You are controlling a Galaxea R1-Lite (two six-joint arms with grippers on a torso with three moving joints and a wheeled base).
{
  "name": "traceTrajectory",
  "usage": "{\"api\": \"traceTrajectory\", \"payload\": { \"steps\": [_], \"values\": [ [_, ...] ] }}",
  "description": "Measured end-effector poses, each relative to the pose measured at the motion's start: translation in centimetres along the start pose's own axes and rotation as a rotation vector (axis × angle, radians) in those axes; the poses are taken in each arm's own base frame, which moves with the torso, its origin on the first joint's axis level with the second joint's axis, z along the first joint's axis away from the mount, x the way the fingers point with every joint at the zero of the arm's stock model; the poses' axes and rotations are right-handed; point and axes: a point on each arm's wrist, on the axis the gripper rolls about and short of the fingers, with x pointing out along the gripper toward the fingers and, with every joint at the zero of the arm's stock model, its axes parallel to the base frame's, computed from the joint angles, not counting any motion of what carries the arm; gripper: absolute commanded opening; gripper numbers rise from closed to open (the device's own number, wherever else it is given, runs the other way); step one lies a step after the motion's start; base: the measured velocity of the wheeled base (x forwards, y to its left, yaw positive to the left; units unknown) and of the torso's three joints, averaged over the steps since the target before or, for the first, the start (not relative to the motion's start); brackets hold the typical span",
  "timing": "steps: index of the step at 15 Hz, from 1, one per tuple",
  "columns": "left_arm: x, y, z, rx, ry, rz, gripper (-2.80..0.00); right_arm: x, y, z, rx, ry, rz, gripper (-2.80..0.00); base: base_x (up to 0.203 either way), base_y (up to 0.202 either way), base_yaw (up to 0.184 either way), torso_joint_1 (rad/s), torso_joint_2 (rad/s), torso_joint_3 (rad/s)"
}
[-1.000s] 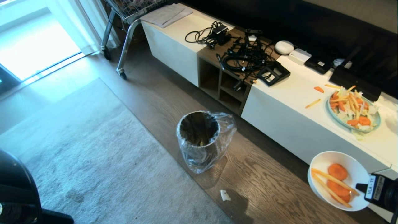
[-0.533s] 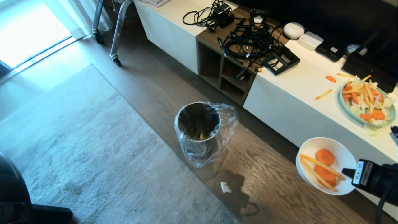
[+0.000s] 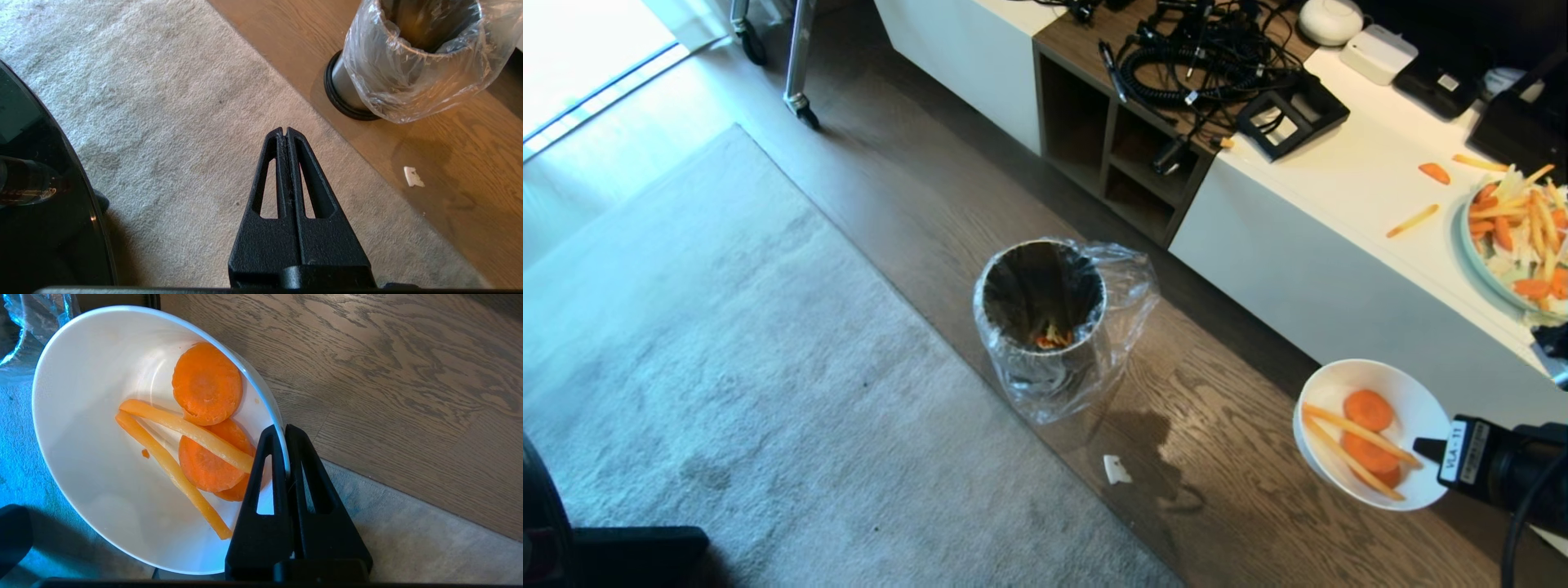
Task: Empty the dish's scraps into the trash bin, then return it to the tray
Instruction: Move the bowl over the trash can
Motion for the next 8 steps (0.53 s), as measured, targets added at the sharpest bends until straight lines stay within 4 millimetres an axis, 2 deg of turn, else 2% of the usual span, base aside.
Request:
{"api": "traceTrajectory", "payload": {
  "steps": [6, 8],
  "values": [
    [0.0, 0.0, 0.0, 0.0, 0.0, 0.0, -2.8, -0.01, 0.08, 0.12, 0.001, -0.003, 0.002, -2.8, 0.0, 0.0, 0.0, 0.003, 0.0, -0.196],
    [0.0, 0.0, 0.0, 0.0, 0.0, 0.0, -2.8, -0.01, 0.08, 0.12, 0.001, -0.003, 0.002, -2.8, 0.0, 0.0, 0.0, 0.001, 0.0, -0.114]
  ]
}}
